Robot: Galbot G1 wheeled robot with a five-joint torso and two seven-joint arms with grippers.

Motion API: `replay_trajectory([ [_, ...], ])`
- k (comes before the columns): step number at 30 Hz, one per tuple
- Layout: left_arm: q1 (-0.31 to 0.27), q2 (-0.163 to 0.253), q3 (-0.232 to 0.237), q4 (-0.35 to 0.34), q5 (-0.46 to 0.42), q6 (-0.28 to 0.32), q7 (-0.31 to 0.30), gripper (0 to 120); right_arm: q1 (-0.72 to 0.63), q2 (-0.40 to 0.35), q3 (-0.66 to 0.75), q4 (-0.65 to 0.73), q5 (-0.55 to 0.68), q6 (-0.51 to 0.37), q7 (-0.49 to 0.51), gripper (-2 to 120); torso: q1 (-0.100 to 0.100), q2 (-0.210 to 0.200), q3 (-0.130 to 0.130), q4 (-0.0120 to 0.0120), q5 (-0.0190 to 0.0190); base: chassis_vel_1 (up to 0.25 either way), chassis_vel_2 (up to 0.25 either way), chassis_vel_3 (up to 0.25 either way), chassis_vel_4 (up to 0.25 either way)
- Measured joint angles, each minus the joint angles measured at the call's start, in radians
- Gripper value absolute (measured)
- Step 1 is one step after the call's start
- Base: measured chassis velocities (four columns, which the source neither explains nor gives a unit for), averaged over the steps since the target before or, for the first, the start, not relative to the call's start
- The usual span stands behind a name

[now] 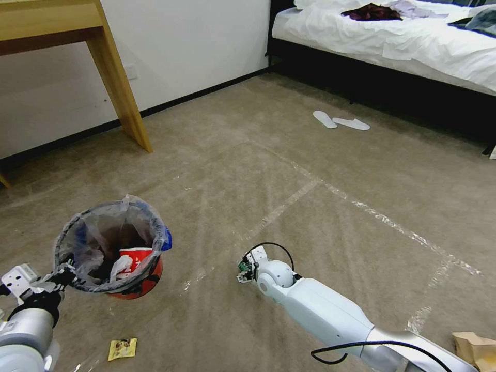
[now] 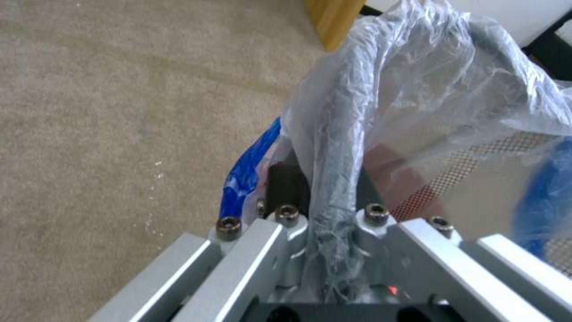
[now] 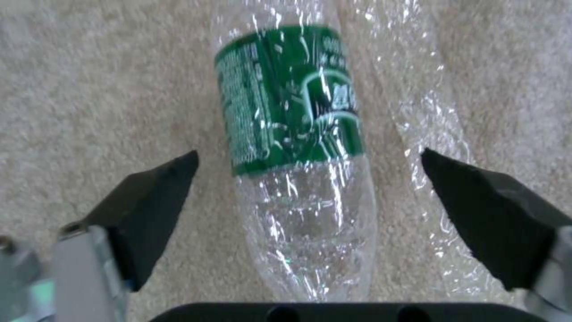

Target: Pick up the trash bin and place the garbage on the floor into it.

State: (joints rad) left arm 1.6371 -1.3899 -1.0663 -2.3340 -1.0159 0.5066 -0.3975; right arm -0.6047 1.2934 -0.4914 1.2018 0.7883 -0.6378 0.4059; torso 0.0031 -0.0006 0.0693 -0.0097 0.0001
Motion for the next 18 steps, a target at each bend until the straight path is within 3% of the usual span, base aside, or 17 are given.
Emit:
replay_trajectory([
  [5,-0.001,0.000,0.000,0.001,0.000,0.000,0.000,2,-0.009,0.004,0.000,-0.017,-0.021,0.013,-0.011,79,0.000,0.000,0.000,0.0000,0.0000,0.000,0.000,0.000,0.000],
  [6,0.000,-0.001,0.000,0.002,0.000,-0.001,0.000,2,-0.010,0.007,0.000,-0.022,-0.027,0.018,-0.015,70,0.000,0.000,0.000,0.0000,0.0000,0.000,0.000,0.000,0.000],
  [12,-0.003,-0.003,0.000,0.006,0.001,-0.002,0.000,2,-0.012,0.009,0.001,-0.022,-0.031,0.023,-0.016,52,0.000,0.000,0.000,0.0001,0.0000,0.000,0.000,0.000,0.000],
  [14,-0.005,-0.004,0.001,0.006,0.002,-0.002,0.000,2,-0.012,0.008,0.000,-0.021,-0.034,0.026,-0.018,41,0.000,0.000,0.000,0.0001,0.0000,0.000,0.000,0.000,0.000],
  [18,-0.006,-0.004,0.002,0.006,0.002,-0.002,0.000,2,-0.013,0.006,-0.001,-0.021,-0.039,0.031,-0.020,32,0.000,0.000,0.000,0.0001,0.0000,0.000,0.000,0.000,0.000],
])
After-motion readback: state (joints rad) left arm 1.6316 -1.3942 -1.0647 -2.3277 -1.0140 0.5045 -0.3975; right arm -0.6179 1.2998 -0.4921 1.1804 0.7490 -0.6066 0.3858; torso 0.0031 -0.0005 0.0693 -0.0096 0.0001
